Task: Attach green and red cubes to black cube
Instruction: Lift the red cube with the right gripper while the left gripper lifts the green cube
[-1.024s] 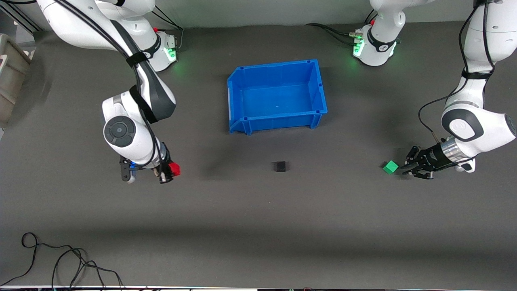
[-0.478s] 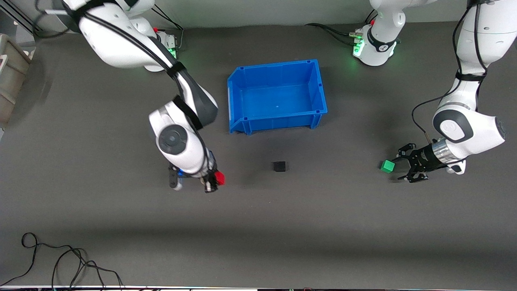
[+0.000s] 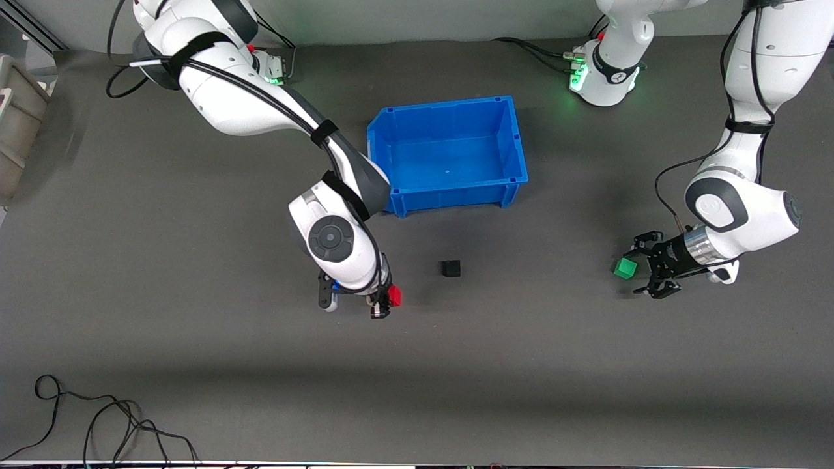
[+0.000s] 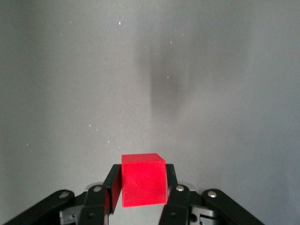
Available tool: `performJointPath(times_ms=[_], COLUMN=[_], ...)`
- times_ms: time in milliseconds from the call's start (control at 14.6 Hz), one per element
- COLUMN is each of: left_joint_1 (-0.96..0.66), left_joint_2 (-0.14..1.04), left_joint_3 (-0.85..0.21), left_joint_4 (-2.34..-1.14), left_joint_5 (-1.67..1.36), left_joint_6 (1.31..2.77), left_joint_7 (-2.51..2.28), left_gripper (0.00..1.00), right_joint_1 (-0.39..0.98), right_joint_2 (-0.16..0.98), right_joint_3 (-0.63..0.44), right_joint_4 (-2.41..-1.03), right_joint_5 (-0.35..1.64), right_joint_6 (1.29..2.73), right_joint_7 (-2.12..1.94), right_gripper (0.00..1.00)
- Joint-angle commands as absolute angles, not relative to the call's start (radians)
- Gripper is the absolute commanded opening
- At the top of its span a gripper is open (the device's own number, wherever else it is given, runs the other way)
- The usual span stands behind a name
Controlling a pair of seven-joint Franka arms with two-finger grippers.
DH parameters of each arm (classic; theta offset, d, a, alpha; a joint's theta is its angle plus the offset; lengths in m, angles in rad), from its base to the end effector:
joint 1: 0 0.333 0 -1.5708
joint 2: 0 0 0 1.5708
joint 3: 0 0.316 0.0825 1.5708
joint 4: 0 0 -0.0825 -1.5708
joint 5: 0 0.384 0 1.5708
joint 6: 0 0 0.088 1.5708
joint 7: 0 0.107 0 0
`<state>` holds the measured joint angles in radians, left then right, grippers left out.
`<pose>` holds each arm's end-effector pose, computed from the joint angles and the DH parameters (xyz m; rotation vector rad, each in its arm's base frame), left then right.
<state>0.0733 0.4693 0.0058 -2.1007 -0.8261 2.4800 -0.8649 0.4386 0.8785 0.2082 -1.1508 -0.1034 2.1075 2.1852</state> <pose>0.5686 0.0478 0.1841 1.8654 1.9807 -0.3530 0.6485 0.4217 0.2838 -2.1473 2.1475 0.0754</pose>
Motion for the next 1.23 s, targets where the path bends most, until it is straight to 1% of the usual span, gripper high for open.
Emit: performJointPath(times_ms=[0,137,205,341,410,546,683,888,1024,1093,1161], left_joint_1=[0.057,0.054,0.054,0.058,0.06,0.061,0.058,0.029,-0.044,-0.07,-0.078], left_joint_2=[0.489,0.497,0.497,0.497,0.497,0.494,0.485,0.479,0.48,0.482,0.483], left_joint_3=[0.015,0.017,0.017,0.017,0.018,0.018,0.021,0.017,0.018,0.018,0.02], left_joint_4=[-2.106,-2.106,-2.106,-2.108,-2.108,-2.106,-2.097,-2.039,-2.01,-2.003,-1.999], left_joint_5=[-0.833,-0.827,-0.827,-0.827,-0.827,-0.828,-0.828,-0.827,-0.828,-0.828,-0.828], left_joint_6=[2.517,2.52,2.52,2.517,2.514,2.514,2.508,2.494,2.502,2.511,2.51], left_joint_7=[-0.859,-0.85,-0.835,-0.802,-0.802,-0.81,-0.822,-0.975,-1.111,-1.153,-1.158], left_gripper=[1.0,0.99,0.9,0.68,0.59,0.48,0.47,0.47,0.46,0.42,0.44], right_joint_1=[0.451,0.451,0.451,0.451,0.449,0.449,0.448,0.449,0.451,0.453,0.465], right_joint_2=[0.904,0.897,0.894,0.885,0.885,0.887,0.885,0.887,0.902,0.905,0.908], right_joint_3=[0.209,0.207,0.206,0.206,0.204,0.202,0.202,0.202,0.204,0.206,0.206], right_joint_4=[-1.088,-1.086,-1.085,-1.074,-1.071,-1.071,-1.069,-1.069,-1.068,-1.071,-1.075], right_joint_5=[-0.094,-0.094,-0.095,-0.097,-0.095,-0.097,-0.098,-0.097,-0.098,-0.097,-0.095], right_joint_6=[2.044,2.0,1.985,1.973,1.971,1.971,1.951,1.945,1.968,2.002,2.022], right_joint_7=[2.22,2.217,2.215,2.215,2.215,2.215,2.215,2.215,2.214,2.218,2.22], right_gripper=[0.2,0.2,0.2,0.2,0.2,0.2,0.2,0.2,0.2,0.2,0.2])
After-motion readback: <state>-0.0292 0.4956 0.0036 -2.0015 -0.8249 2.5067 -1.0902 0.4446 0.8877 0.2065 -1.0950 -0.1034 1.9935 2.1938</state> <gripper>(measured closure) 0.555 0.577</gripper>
